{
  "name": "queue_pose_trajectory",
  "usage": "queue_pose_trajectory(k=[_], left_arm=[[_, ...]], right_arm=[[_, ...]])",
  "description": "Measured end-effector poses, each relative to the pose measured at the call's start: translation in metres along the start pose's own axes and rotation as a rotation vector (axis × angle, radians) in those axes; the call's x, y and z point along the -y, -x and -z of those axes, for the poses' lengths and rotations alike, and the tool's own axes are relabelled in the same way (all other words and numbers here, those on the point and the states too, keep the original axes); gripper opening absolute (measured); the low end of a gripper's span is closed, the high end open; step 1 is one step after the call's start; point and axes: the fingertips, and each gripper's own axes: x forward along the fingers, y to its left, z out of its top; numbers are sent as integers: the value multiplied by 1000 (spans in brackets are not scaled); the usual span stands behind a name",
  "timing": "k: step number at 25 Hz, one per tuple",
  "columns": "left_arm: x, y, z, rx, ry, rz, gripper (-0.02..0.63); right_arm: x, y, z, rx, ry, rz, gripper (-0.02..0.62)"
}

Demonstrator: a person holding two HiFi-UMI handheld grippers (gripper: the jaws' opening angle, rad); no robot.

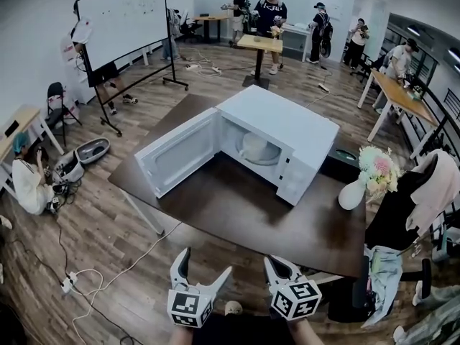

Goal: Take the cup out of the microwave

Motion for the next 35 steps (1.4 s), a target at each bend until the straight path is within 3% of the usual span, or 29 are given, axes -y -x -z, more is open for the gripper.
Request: queue_pose_trajectory(k=[5,14,24,35], left_arm=[[-5,-2,5,-14,24,-31,489],[-1,-19,-3,-4,20,-9,489],[-9,-79,-9,-18,28,70,489],[-51,-169,-40,-16,23,127,489]], right_arm=[[-5,-10,-5,-9,6,-41,-5],[0,-14,-4,-19,-44,-49,-5],[37,-43,-9,-26,-95,37,-5],[73,-114,-48,-19,-92,112,-5]])
